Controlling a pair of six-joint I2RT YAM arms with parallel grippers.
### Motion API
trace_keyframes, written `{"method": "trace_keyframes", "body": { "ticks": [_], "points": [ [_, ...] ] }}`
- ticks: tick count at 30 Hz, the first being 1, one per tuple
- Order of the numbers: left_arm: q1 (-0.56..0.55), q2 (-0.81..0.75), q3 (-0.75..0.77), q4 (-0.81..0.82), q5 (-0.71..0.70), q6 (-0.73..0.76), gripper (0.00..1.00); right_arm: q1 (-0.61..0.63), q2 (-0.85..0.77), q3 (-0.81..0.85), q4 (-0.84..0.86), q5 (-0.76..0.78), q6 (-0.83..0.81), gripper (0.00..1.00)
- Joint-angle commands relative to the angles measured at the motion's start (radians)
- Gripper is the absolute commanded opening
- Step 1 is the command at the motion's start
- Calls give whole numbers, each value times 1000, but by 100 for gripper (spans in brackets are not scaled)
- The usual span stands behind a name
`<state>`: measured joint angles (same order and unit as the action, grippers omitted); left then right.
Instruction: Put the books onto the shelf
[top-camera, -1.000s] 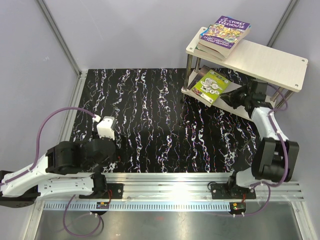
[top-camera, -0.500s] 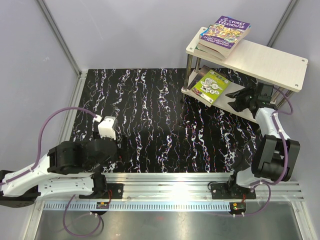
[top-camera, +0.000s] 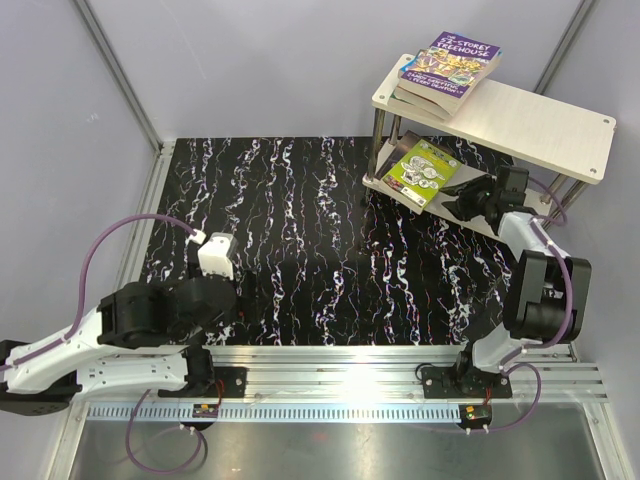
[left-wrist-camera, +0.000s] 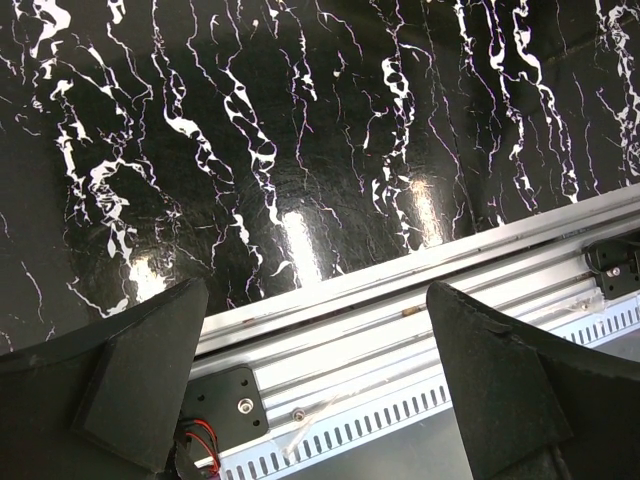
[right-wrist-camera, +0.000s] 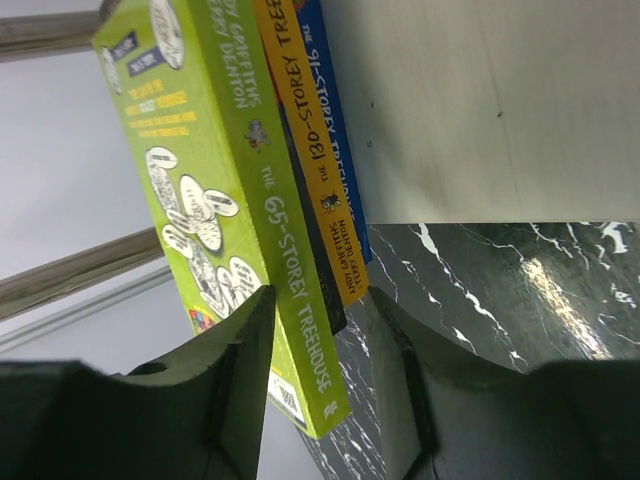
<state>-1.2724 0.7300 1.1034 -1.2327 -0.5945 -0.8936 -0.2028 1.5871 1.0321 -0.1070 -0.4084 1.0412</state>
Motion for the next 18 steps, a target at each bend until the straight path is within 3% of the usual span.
{"method": "trace_keyframes", "body": {
  "ticks": [1, 16, 18],
  "points": [
    [11, -1, 16, 7, -45, 8, 99, 31, 40, 42, 73, 25, 43, 47],
    [25, -11, 4, -11, -39, 21, 99, 82, 169, 186, 98, 68, 92, 40],
    [34, -1, 10, -11, -33, 38, 99, 80, 124, 154, 81, 98, 83, 45]
  ]
}}
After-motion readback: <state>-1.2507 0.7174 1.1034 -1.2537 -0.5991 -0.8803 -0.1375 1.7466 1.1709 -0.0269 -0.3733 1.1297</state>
